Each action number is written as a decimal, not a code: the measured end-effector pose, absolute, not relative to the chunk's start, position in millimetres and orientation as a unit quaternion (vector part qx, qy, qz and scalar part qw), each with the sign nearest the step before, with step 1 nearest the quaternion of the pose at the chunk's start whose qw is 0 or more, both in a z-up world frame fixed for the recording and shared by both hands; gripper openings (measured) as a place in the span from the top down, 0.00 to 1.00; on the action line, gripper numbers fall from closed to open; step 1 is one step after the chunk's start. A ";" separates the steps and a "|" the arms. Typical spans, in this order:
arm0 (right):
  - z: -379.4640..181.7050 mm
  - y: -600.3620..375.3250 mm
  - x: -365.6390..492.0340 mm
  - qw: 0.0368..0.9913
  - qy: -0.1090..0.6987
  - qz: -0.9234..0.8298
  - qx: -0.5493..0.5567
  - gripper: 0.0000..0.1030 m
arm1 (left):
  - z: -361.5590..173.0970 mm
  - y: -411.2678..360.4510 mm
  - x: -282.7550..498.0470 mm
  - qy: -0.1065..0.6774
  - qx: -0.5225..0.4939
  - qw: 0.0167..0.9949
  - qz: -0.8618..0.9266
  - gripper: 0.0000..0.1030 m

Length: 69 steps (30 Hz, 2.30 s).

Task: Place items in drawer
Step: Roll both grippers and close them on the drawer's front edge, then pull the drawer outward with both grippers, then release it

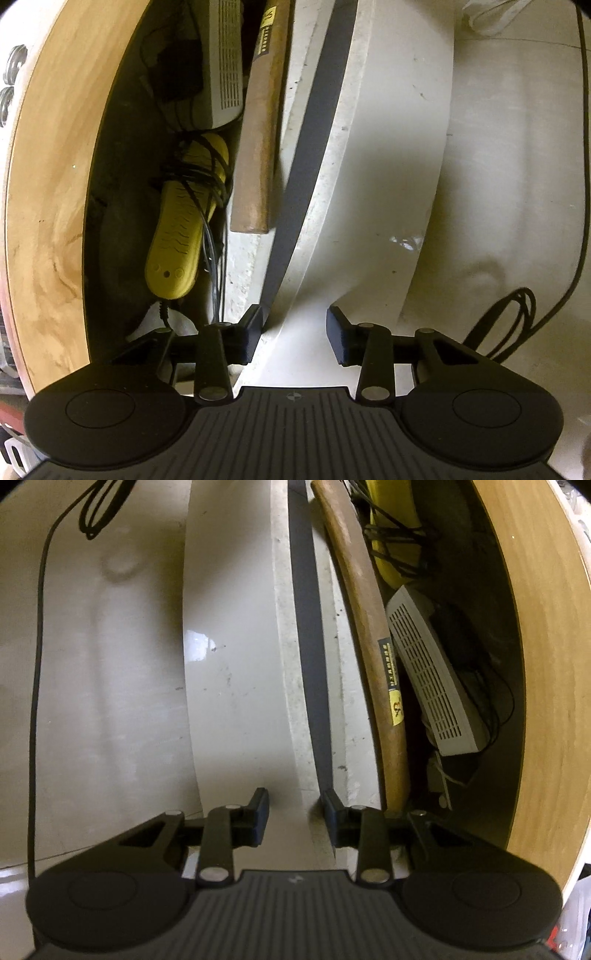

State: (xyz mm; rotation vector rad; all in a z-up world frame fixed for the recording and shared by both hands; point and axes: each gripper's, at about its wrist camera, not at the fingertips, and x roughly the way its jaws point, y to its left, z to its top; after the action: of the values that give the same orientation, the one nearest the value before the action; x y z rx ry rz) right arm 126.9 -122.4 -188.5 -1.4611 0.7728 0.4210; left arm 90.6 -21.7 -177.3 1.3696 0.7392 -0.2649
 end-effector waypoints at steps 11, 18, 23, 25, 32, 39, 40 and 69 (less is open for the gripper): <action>-179.5 -113.9 97.1 0.650 0.365 0.199 -0.636 0.70 | -167.8 -22.8 59.2 0.358 0.601 0.703 -0.131 0.67; -170.7 -110.4 79.4 0.643 0.390 0.214 -0.623 0.72 | -162.3 -24.9 41.4 0.383 0.597 0.690 -0.142 0.69; -167.8 -108.9 65.7 0.635 0.404 0.223 -0.620 0.73 | -158.7 -26.7 33.1 0.406 0.586 0.684 -0.153 0.70; -166.2 -108.6 60.8 0.631 0.411 0.229 -0.617 0.73 | -158.8 -27.4 31.2 0.415 0.584 0.679 -0.158 0.71; -162.6 -106.7 47.5 0.621 0.428 0.241 -0.611 0.75 | -156.2 -26.8 28.5 0.437 0.569 0.677 -0.166 0.71; -160.5 -104.5 35.6 0.607 0.441 0.256 -0.609 0.76 | -154.2 -27.5 22.6 0.454 0.560 0.670 -0.180 0.71; -159.6 -104.5 34.2 0.606 0.444 0.260 -0.607 0.76 | -154.0 -27.9 21.3 0.457 0.558 0.668 -0.183 0.71; -120.9 -104.6 37.5 0.694 0.480 0.275 -0.460 0.00 | -140.8 -40.5 11.0 0.441 0.528 0.708 -0.158 0.28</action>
State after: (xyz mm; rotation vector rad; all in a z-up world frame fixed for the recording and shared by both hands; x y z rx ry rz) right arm 37.5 -104.6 -120.9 -1.0282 1.0725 0.6151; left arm 11.0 -40.5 -140.8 1.1734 0.9793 -0.3511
